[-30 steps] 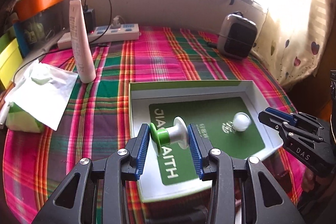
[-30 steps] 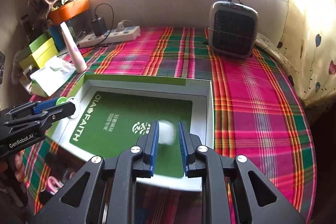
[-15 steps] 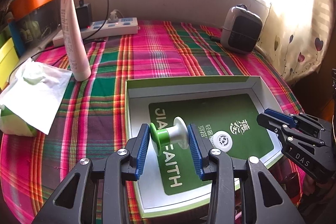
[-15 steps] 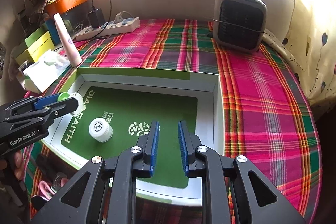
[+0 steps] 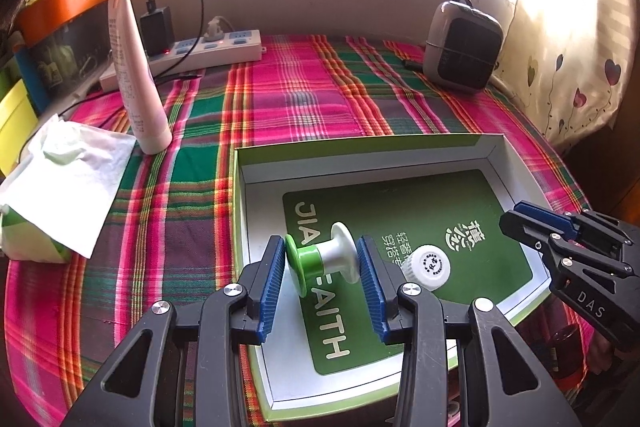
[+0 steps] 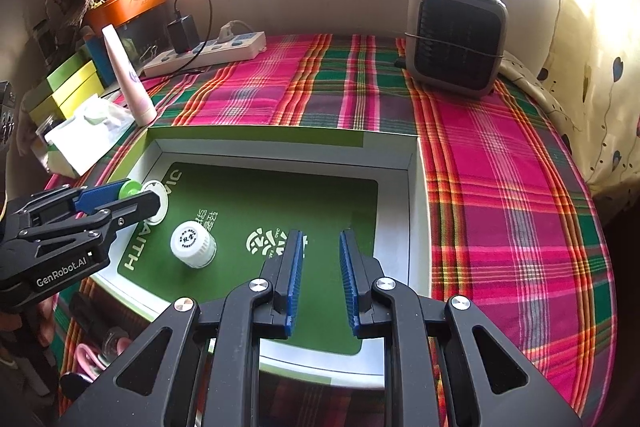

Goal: Organize rigid objects
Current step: 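Lower the cap and spool into the green tray and open both grippers, then move both grippers back to the objects and close the right gripper on the red-capped bottle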

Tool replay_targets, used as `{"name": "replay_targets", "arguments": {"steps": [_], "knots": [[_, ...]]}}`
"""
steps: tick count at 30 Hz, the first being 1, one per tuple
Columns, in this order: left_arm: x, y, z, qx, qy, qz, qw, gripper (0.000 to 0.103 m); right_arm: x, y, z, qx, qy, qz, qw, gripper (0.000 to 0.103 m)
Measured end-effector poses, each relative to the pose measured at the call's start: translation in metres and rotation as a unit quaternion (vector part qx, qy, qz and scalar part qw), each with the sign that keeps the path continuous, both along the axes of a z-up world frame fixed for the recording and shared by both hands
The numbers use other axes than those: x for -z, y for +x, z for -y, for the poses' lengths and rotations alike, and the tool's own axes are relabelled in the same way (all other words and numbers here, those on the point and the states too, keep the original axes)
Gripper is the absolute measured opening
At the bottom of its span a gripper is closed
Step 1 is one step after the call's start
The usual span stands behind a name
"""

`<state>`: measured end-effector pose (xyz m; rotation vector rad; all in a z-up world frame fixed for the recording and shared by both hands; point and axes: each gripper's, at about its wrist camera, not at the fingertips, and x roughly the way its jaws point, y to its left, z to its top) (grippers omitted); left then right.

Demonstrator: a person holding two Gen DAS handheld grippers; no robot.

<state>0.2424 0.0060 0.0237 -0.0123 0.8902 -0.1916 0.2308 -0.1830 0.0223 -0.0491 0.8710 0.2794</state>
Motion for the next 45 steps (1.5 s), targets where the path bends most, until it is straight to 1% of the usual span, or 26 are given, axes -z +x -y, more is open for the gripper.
{"name": "replay_targets", "arguments": {"steps": [6,9,10,11,18,27,38,41,43,45], "knots": [[-0.002,-0.003,-0.001,-0.002,-0.002,0.002,1.0,0.038,-0.003,-0.003,0.003,0.007,0.002,0.005,1.0,0.02],[-0.006,-0.007,-0.003,-0.002,-0.007,0.006,1.0,0.042,-0.005,-0.006,0.005,0.01,0.006,0.006,1.0,0.02],[-0.008,-0.009,-0.003,-0.005,-0.006,0.009,0.9999,0.045,-0.006,-0.008,0.005,0.011,0.007,0.007,1.0,0.02],[-0.01,-0.011,-0.004,-0.008,-0.004,0.012,0.9999,0.046,-0.006,-0.008,0.006,0.012,0.008,0.007,1.0,0.02],[-0.019,-0.025,-0.013,-0.016,-0.014,0.021,0.9996,0.047,-0.011,-0.018,0.011,0.018,0.019,0.011,1.0,0.02],[-0.032,-0.053,-0.02,-0.023,-0.027,0.038,0.9986,0.049,-0.016,-0.037,0.017,0.025,0.025,0.015,0.999,0.02],[-0.039,-0.091,-0.036,-0.035,-0.051,0.05,0.9968,0.049,-0.02,-0.069,0.032,0.03,0.04,0.02,0.999,0.029],[-0.04,-0.105,-0.038,-0.033,-0.056,0.054,0.9964,0.049,-0.02,-0.078,0.036,0.029,0.047,0.02,0.998,0.036],[-0.039,-0.113,-0.039,-0.032,-0.061,0.054,0.9962,0.049,-0.019,-0.085,0.041,0.028,0.052,0.021,0.998,0.044],[-0.038,-0.121,-0.041,-0.032,-0.068,0.053,0.9958,0.049,-0.017,-0.093,0.044,0.029,0.057,0.02,0.998,0.048]]}}
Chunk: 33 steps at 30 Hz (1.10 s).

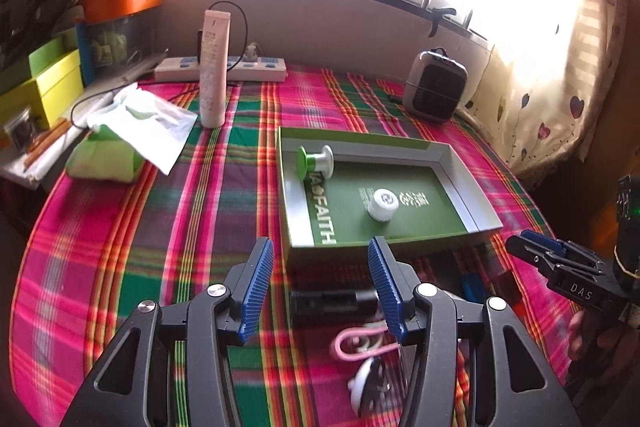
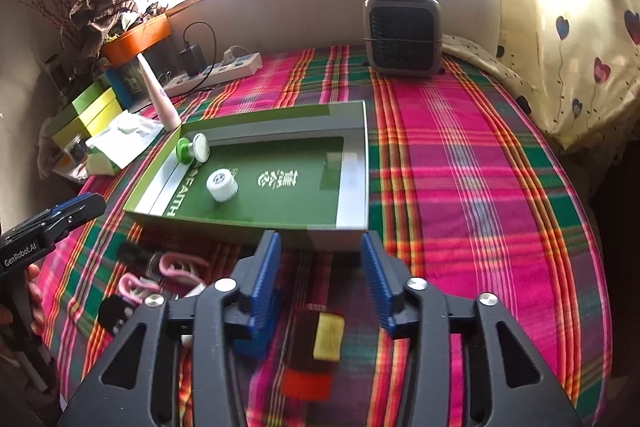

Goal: Organize rigid objects
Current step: 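Move both grippers back to the objects and close the right gripper on the red-capped bottle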

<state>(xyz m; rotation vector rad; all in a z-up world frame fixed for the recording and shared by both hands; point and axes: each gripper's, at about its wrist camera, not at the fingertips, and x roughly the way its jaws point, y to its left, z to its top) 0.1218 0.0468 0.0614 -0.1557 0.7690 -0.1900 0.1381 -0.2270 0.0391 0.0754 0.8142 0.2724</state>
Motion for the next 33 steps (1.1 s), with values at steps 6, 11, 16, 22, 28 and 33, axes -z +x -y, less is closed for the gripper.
{"name": "replay_targets", "arguments": {"steps": [6,11,16,22,28,33], "knots": [[0.009,-0.018,-0.002,0.008,-0.018,-0.012,0.9997,0.049,0.01,-0.017,0.001,-0.008,0.001,-0.009,1.0,0.052],[0.014,-0.033,-0.002,0.018,-0.034,-0.019,0.9991,0.049,0.018,-0.027,-0.004,-0.016,-0.011,-0.011,1.0,0.053],[0.022,-0.043,0.002,0.025,-0.04,-0.029,0.9985,0.049,0.025,-0.03,-0.005,-0.019,-0.014,-0.018,1.0,0.054],[0.029,-0.05,0.01,0.036,-0.037,-0.041,0.9978,0.049,0.031,-0.029,-0.009,-0.021,-0.023,-0.025,0.999,0.054],[0.033,-0.051,0.015,0.044,-0.037,-0.049,0.9971,0.049,0.034,-0.029,-0.005,-0.01,-0.034,-0.03,0.999,0.054],[0.039,-0.049,0.021,0.048,-0.03,-0.059,0.9967,0.049,0.038,-0.026,0.0,-0.004,-0.033,-0.04,0.999,0.054]]}}
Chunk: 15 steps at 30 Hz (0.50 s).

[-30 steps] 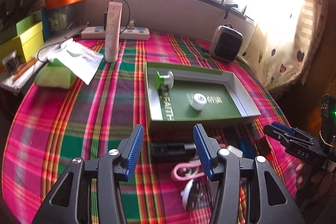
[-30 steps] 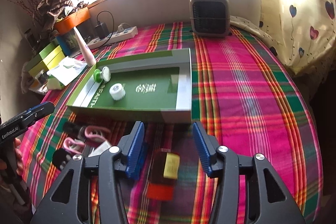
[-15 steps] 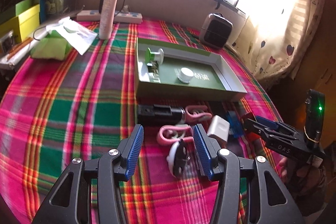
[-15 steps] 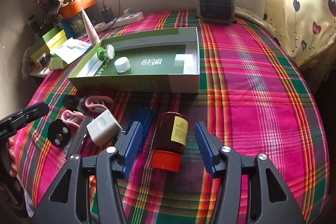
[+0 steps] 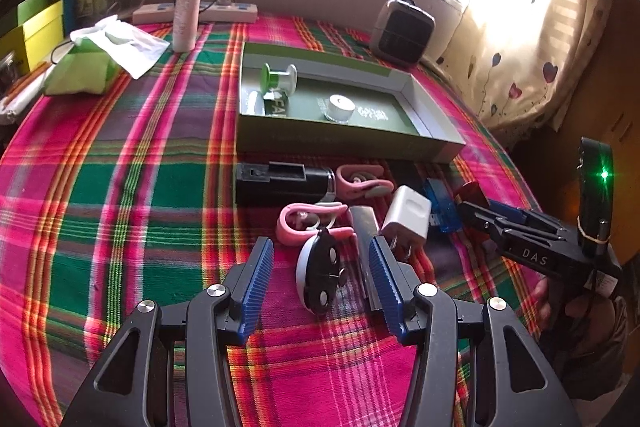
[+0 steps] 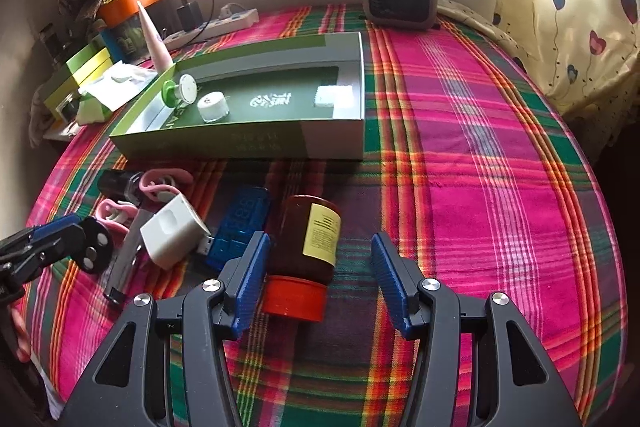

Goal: Organize rigid objects
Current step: 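Move both grippers back to the objects and close the right gripper on the red-capped bottle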

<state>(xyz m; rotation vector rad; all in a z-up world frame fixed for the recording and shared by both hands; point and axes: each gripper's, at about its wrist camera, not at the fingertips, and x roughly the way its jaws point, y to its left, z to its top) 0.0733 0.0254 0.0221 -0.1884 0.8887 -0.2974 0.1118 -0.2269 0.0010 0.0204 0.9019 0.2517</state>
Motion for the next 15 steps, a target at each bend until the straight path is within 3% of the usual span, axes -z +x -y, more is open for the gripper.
{"name": "replay_targets", "arguments": {"steps": [15], "knots": [[0.0113,0.0007,0.0066,-0.007,0.034,-0.01,0.9994,0.049,0.0011,-0.0022,0.0025,0.011,-0.019,0.01,1.0,0.054]]}}
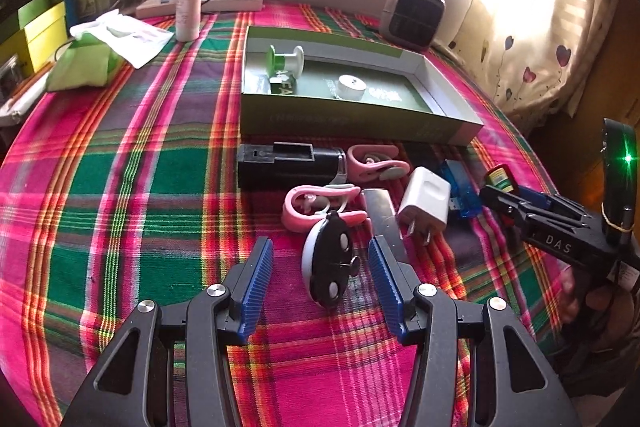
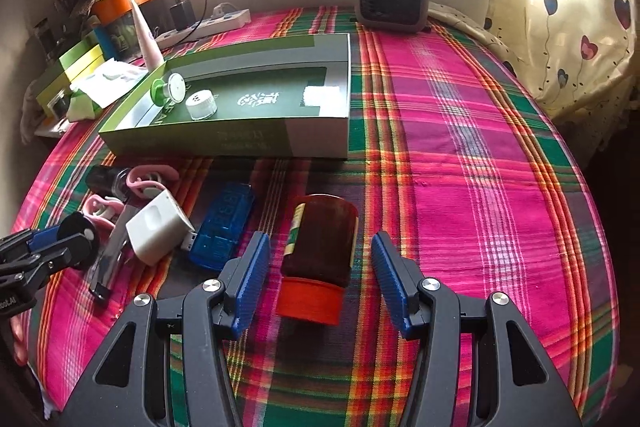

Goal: Organize rigid objects
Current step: 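Move both grippers back to the objects and close the right gripper on the red-capped bottle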

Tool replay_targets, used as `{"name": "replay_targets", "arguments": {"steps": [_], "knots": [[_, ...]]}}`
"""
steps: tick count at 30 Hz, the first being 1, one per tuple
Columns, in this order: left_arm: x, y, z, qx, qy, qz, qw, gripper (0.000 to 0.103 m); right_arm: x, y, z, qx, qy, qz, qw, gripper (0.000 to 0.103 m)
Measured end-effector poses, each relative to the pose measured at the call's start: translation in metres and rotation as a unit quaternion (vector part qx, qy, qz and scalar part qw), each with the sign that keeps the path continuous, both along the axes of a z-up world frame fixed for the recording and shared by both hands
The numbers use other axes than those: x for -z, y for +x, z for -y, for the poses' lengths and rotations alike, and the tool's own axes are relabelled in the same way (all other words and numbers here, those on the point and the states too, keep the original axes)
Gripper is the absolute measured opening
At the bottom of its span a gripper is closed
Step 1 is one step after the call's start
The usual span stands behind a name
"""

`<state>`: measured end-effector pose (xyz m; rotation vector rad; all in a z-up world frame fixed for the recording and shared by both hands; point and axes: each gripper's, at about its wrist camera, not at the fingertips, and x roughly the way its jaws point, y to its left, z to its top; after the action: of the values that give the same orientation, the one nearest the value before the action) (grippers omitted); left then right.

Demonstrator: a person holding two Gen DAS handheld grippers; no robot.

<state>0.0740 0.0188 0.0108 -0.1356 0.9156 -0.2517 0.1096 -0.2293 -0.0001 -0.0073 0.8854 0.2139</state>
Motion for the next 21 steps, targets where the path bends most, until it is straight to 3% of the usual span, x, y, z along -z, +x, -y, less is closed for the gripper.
{"name": "replay_targets", "arguments": {"steps": [7,10,21], "knots": [[0.0006,-0.0004,0.001,-0.002,0.001,0.002,1.0,0.049,-0.0004,-0.0005,-0.0002,0.001,-0.003,0.001,1.0,0.053],[0.0004,-0.0006,0.0017,-0.002,0.005,0.004,1.0,0.049,-0.0005,-0.0005,-0.0002,0.005,-0.004,0.001,1.0,0.048],[0.001,-0.0028,-0.002,-0.015,0.013,0.008,0.9998,0.034,-0.001,-0.0024,0.0001,0.005,-0.004,0.003,1.0,0.033]]}}
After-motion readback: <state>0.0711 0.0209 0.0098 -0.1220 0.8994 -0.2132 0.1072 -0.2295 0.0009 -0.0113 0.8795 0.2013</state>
